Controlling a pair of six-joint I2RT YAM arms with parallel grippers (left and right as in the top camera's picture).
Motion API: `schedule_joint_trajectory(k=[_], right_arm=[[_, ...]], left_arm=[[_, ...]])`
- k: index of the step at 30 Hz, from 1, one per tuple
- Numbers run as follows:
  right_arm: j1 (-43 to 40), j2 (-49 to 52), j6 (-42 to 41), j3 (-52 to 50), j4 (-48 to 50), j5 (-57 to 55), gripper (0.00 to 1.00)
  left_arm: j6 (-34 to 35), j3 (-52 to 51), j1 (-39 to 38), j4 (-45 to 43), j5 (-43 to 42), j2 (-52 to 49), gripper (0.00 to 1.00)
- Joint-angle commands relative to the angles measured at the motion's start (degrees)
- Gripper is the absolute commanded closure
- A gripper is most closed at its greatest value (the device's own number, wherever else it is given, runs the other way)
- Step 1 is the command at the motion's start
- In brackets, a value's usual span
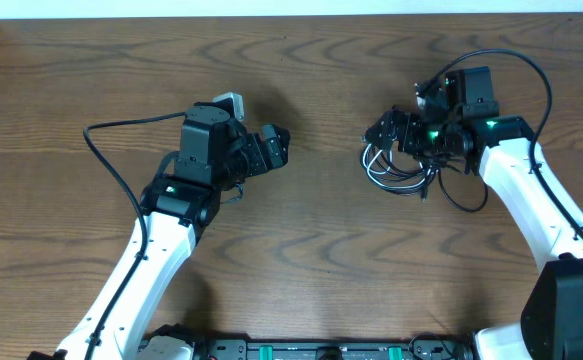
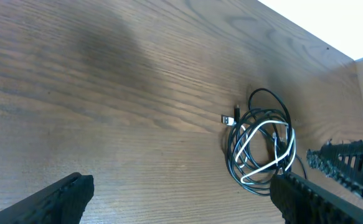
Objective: Untangle cables
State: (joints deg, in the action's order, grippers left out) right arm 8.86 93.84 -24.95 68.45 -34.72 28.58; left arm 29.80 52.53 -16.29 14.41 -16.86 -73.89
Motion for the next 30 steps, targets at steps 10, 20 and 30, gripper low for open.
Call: schedule_joint_trajectory(k=[10, 20, 30], right_arm=[[0.07, 0.02, -12.48, -0.20, 2.32, -9.75, 0.07], [-4.96, -0.09, -24.76, -0.20, -2.40, -7.98, 0.23], [-5.03, 0.15, -45.07, -0.26, 1.95, -12.48, 0.45]], left_arm=[[-0.55, 1.42, -0.07, 0.11, -0.63, -0.22, 0.03], [-0.57, 1.42, -0.07, 0.11, -0.63, -0.22, 0.03], [-0.57, 1.42, -0.07, 0.11, -0.63, -0.22, 0.03]])
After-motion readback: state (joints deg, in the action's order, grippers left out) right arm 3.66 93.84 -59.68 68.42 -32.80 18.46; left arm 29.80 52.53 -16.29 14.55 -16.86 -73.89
